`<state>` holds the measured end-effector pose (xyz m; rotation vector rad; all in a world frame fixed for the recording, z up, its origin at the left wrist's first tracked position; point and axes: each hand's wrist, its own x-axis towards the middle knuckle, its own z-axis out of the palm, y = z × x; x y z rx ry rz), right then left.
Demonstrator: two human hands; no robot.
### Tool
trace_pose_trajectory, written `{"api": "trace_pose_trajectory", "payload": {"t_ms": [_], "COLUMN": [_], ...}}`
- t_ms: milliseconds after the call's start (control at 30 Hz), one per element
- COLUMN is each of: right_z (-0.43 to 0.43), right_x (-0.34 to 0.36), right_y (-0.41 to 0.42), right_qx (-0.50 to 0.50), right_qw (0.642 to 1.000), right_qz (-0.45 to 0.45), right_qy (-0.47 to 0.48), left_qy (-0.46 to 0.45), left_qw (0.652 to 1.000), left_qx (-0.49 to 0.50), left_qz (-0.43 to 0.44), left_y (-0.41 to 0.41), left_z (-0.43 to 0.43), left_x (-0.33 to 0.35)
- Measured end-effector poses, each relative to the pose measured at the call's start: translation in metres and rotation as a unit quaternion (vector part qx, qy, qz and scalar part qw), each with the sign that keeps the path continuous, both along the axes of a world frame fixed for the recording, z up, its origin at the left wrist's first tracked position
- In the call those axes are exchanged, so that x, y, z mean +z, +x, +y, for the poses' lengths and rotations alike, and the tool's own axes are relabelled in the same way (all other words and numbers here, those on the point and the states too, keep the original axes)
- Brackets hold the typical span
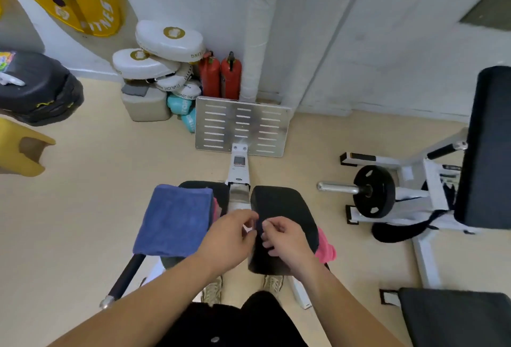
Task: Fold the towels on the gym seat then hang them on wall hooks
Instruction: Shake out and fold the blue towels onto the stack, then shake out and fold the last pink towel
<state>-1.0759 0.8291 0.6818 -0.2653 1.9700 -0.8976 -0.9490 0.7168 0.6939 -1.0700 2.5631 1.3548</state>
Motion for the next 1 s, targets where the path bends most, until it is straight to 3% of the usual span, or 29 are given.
{"api": "trace_pose_trajectory", "payload": {"t_ms": [167, 333, 567, 700, 767, 867, 933, 1000], "right_z": [0.090, 0.150, 0.148, 0.149, 0.145, 0.133, 0.127, 0.123], "right_x": [-0.020, -0.066, -0.133, -0.149, -0.141, -0.100, -0.054, 0.002], "right_y": [-0.061, -0.112, -0.141, -0.140, -0.138, -0.135, -0.133, -0.126], "right_qx": [-0.105, -0.112, -0.004, 0.029, -0.020, -0.171, -0.260, -0.284], "right_qw": [0.991, 0.983, 0.992, 0.989, 0.990, 0.980, 0.964, 0.953], "right_qz": [0.022, 0.050, -0.003, 0.034, 0.035, 0.004, -0.041, -0.084], "right_qy": [0.076, 0.137, 0.128, 0.138, 0.133, 0.104, 0.041, -0.065], "left_qy": [0.111, 0.125, 0.138, 0.135, 0.141, 0.157, 0.166, 0.176], "left_qw": [0.991, 0.984, 0.980, 0.980, 0.980, 0.980, 0.982, 0.983], "left_qx": [-0.054, -0.044, 0.008, 0.025, 0.034, 0.041, 0.048, 0.044], "left_qz": [-0.053, -0.121, -0.145, -0.144, -0.137, -0.111, -0.078, -0.037], "left_y": [-0.052, -0.088, -0.117, -0.117, -0.114, -0.106, -0.101, -0.098], "left_z": [0.050, 0.075, 0.095, 0.099, 0.098, 0.095, 0.092, 0.088], "left_x": [-0.023, -0.035, -0.048, -0.046, -0.042, -0.028, -0.012, 0.009]}}
